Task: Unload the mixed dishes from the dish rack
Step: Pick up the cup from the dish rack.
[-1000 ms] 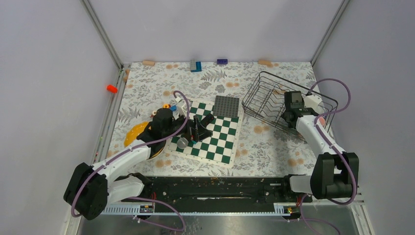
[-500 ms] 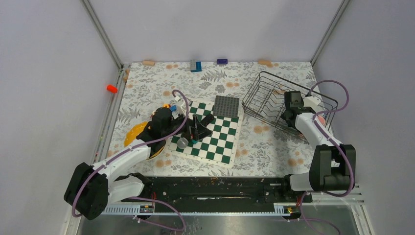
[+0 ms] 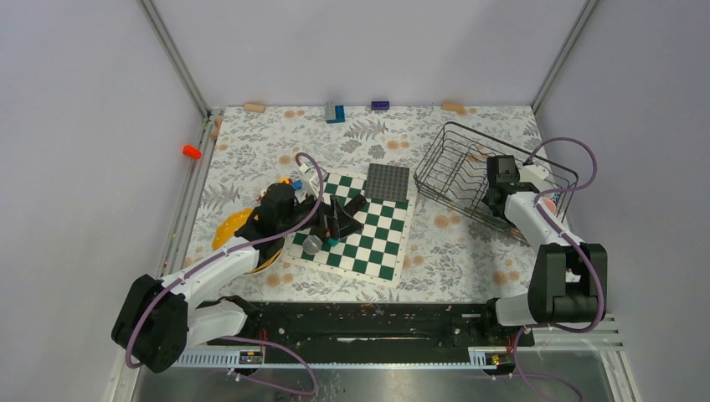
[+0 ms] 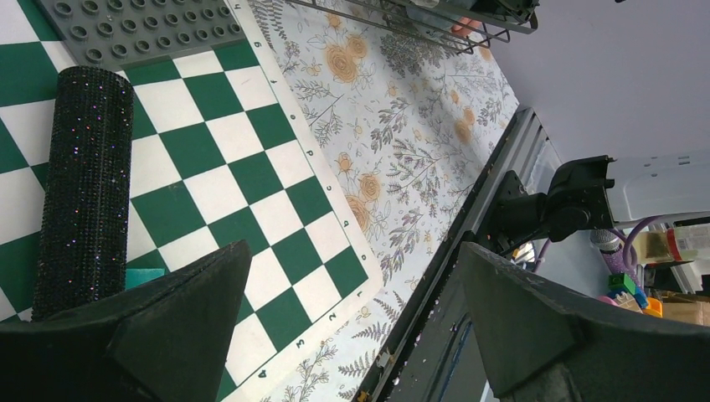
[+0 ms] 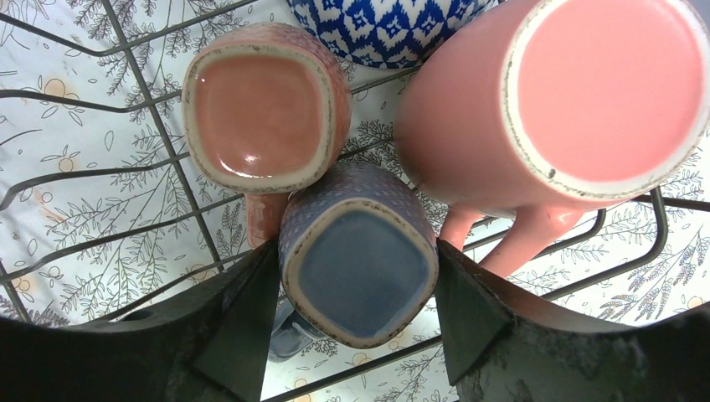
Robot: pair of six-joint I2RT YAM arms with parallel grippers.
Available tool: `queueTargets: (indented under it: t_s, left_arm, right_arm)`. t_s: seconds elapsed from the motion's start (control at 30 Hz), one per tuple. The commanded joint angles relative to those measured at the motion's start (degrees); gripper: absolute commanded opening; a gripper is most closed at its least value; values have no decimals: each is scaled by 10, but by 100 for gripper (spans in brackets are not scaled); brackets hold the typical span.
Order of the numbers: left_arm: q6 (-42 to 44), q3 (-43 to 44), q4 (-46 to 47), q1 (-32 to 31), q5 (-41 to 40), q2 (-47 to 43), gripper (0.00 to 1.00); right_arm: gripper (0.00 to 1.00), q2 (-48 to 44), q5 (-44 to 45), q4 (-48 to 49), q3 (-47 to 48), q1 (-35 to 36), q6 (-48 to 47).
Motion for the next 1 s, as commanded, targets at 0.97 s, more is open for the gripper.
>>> queueTargets:
  t_s: [0.97]
  left_arm:
    - [-46,12,52,4,24,1,99]
  right_arm:
    - [23,-225,-18,45,-45,-2,-34]
